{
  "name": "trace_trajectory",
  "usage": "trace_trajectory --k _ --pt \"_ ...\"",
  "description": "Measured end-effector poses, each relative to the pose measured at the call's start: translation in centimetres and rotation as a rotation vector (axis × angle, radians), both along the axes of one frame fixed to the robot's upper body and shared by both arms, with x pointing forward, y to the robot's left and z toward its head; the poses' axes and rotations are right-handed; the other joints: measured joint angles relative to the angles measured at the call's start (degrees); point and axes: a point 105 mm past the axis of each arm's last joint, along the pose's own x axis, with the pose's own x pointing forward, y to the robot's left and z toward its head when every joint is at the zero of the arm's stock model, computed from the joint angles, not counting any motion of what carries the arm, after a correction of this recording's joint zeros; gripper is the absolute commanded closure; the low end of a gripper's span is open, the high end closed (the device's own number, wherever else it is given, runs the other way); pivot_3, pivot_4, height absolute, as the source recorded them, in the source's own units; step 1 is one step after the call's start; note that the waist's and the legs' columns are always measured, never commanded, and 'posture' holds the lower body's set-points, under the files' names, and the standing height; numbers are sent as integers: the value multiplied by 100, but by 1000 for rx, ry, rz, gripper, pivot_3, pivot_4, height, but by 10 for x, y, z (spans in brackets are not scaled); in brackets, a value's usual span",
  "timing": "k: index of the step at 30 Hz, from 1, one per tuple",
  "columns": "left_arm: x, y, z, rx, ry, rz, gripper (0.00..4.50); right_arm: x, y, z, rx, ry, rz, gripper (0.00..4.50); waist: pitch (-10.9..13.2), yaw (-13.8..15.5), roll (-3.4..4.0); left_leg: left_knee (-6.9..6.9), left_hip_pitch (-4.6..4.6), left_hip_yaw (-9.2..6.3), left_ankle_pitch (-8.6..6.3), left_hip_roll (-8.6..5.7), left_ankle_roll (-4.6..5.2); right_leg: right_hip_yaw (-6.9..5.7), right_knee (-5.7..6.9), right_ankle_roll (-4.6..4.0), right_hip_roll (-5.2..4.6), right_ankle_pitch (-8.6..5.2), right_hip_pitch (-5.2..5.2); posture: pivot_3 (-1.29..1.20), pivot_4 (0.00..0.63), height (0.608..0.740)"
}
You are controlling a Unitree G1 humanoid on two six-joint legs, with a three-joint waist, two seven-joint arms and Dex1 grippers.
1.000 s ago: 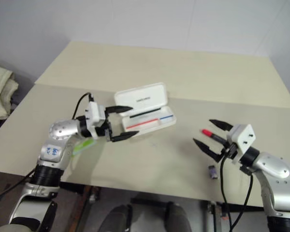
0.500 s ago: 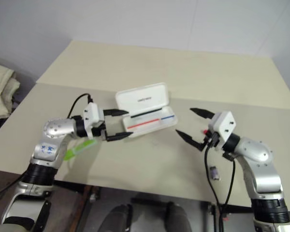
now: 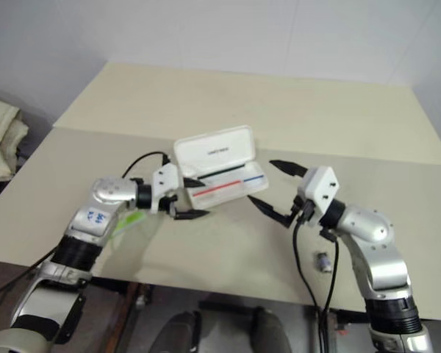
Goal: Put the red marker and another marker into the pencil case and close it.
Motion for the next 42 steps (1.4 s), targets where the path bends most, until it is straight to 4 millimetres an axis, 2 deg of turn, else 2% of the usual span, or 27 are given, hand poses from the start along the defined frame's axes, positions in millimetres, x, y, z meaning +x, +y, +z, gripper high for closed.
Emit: trace_trajectory --k 6,11,15,21,24,27,33,42 --pt "1 -6 0 42 10 -19 581 0 1 1 15 -5 -6 0 0 1 0 1 0 0 0 0 1 1 1 1 0 0 0 0 150 740" --pt "2 -4 -12 95 63 -7 581 1 2 6 19 -31 -2 0 0 -4 0 2 1 0 0 0 1 1 4 1 1 1 0 0 150 740" --pt "5 -5 -14 141 80 -8 1493 4 1 9 21 -54 -4 0 0 -3 0 5 1 0 0 0 1 1 5 1 1 1 0 0 150 740" --pt "13 -4 -11 165 75 14 3602 7 -2 7 14 -57 0 0 0 -14 0 2 2 3 -2 0 3 3 8 1 1 0 0 0 150 740" --pt "11 -7 -12 168 72 -8 4476 9 -4 8 6 -62 -1 0 0 -8 1 5 8 5 -3 -1 5 6 14 2 1 1 1 0 150 740" --pt "11 -9 -12 167 66 -11 4476 8 -3 14 -1 -90 12 0 0 5 1 9 12 5 -2 0 5 7 12 -2 1 2 5 0 150 740" --pt "9 -11 -11 164 60 -23 4476 10 -12 11 -22 -82 1 0 0 7 1 11 8 12 -2 -1 5 14 1 -8 -1 6 7 0 150 740" --pt "-26 -27 -12 184 44 -202 4476 6 -47 -10 -101 11 -56 0 0 12 2 7 -1 16 -20 -3 13 19 10 14 0 9 1 0 150 740"
